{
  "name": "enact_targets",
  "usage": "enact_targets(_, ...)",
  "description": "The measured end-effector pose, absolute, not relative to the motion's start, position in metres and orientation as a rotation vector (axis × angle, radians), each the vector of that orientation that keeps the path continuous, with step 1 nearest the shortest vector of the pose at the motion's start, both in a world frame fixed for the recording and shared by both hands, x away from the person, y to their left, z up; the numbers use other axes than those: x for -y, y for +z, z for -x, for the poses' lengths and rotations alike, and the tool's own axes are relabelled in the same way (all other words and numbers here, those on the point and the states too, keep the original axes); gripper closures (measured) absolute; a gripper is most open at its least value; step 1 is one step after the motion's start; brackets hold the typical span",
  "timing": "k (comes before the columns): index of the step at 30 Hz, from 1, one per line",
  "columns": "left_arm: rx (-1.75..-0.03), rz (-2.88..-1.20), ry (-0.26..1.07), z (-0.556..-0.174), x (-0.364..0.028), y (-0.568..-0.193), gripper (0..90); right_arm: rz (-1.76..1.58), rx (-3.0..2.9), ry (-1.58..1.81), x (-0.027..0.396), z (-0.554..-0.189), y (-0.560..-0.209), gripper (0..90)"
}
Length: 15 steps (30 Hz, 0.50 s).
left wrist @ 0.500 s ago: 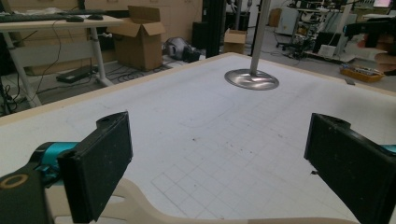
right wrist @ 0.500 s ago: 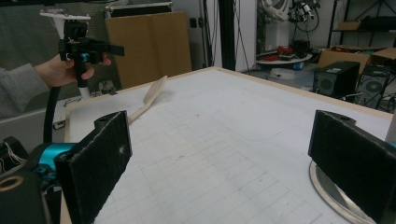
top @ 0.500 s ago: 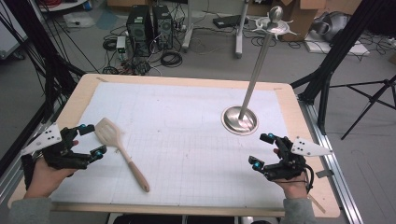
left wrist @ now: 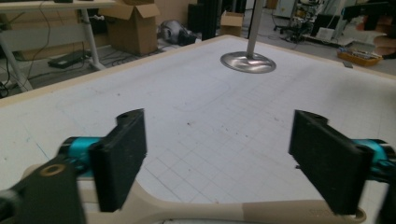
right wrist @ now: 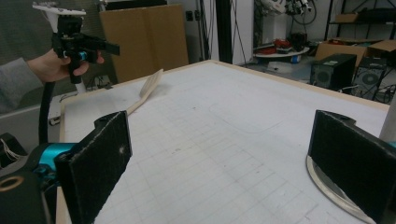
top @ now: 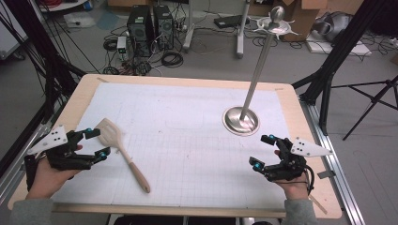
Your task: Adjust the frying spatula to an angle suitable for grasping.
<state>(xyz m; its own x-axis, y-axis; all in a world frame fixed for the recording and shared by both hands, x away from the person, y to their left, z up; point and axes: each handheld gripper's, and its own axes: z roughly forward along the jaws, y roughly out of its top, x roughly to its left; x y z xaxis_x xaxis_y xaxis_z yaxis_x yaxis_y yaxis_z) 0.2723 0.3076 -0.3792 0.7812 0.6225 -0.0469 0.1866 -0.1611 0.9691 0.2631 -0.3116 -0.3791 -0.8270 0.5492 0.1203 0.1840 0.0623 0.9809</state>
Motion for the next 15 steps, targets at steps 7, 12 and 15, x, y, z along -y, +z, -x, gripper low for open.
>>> enact_targets(7,-0.669,-1.76,0.42,-0.2745,-0.308,-0.3805,48.1,-0.751,-2.08,1.824,0.311,-0.2629,-0.3801,5.2)
enact_targets(12,-0.683,-1.788,0.43,-0.2764,-0.3068,-0.3811,69.6,-0.75,-2.087,1.82,0.3113,-0.2613,-0.3807,5.2)
enact_targets(15,-0.693,-1.815,0.455,-0.2793,-0.3038,-0.3829,81.3,-0.737,-2.088,1.819,0.3115,-0.2602,-0.3808,5.2)
